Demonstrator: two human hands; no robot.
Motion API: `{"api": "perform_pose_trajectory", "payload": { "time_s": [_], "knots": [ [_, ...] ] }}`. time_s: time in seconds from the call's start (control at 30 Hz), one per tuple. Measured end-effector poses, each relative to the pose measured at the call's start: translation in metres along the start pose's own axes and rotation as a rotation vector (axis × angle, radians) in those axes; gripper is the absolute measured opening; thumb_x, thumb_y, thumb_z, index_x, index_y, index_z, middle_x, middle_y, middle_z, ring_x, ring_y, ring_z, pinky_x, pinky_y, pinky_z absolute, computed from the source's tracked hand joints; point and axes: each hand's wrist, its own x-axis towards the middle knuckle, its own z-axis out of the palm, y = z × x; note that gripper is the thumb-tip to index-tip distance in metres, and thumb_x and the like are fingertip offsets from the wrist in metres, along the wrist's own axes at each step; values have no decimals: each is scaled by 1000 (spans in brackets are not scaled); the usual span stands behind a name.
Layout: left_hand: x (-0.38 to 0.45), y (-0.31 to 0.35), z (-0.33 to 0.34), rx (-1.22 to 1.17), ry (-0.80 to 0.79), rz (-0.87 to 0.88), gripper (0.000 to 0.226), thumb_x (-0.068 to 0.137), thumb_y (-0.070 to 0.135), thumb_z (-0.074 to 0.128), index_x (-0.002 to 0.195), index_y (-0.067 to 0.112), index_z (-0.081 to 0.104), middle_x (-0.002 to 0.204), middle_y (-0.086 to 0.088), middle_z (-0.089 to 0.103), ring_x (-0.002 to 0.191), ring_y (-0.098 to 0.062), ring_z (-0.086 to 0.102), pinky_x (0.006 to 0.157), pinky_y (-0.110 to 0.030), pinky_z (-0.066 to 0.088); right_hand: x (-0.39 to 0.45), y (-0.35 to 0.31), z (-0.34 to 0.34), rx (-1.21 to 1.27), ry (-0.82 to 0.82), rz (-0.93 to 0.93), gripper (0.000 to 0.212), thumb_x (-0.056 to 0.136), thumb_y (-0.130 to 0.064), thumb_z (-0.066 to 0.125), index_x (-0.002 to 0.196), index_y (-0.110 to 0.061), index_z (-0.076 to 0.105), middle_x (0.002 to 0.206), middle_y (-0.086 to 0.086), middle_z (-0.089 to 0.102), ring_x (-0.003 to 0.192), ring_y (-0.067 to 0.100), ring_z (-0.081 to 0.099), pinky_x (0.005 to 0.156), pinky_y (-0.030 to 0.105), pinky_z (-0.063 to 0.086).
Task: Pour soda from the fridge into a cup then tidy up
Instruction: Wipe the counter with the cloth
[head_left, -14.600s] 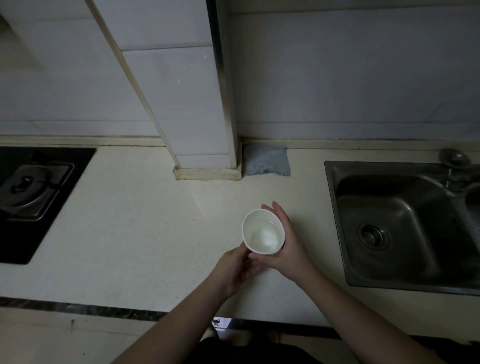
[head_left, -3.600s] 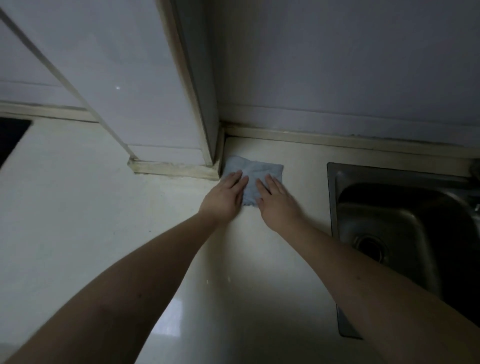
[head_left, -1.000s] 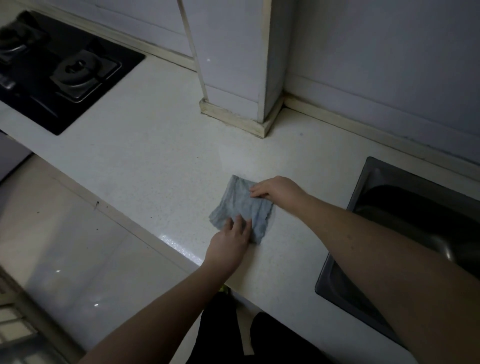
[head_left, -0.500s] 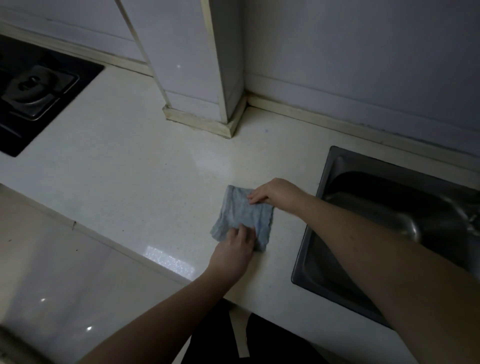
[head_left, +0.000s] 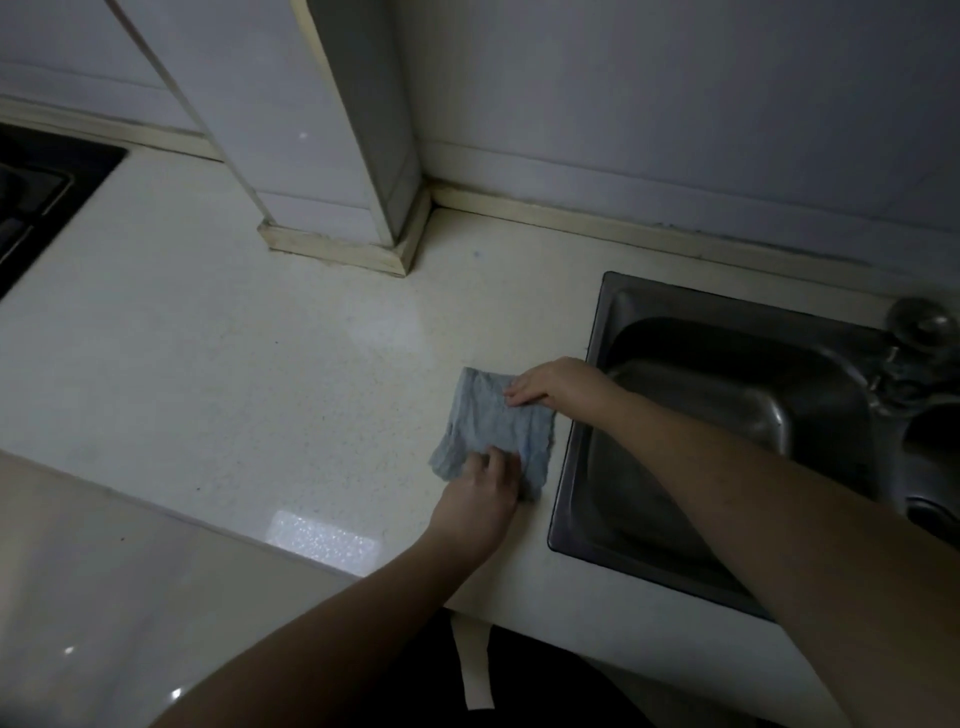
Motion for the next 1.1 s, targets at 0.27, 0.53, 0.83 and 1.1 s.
{"api": "perform_pose_trajectory", "payload": {
  "time_s": [0.27, 0.53, 0.83, 1.1],
  "knots": [
    [25, 29, -9, -25, 39, 93, 28, 79, 23, 65, 101, 6, 70, 89, -10, 64, 68, -25, 60, 42, -28, 45, -28, 37, -20, -483, 33, -479, 20, 79, 4, 62, 96, 6, 72, 105, 24, 69, 98, 24, 65, 98, 5, 35],
    [35, 55, -12, -6, -64, 140, 37, 62, 21, 84, 94, 6, 74, 88, -13, 66, 68, -27, 63, 38, -26, 45, -57, 47, -20, -475, 236, -354, 22, 81, 6, 65, 100, -1, 74, 112, 15, 69, 106, 26, 65, 102, 37, 45],
    [48, 69, -21, -85, -85, 174, 31, 62, 25, 89, 81, 6, 72, 79, -13, 66, 57, -24, 63, 38, -23, 47, -79, 58, -15, -486, 390, -308, 18, 82, -1, 63, 92, -6, 76, 103, 15, 72, 95, 28, 68, 92, 40, 52],
    [47, 68, -25, -107, -143, 226, 32, 99, 17, 44, 126, 4, 56, 125, -16, 57, 104, -31, 59, 78, -37, 50, -103, 63, -18, -621, 359, -121, 25, 91, -10, 55, 105, -17, 74, 114, 9, 68, 107, 25, 61, 98, 33, 44]
  ]
}}
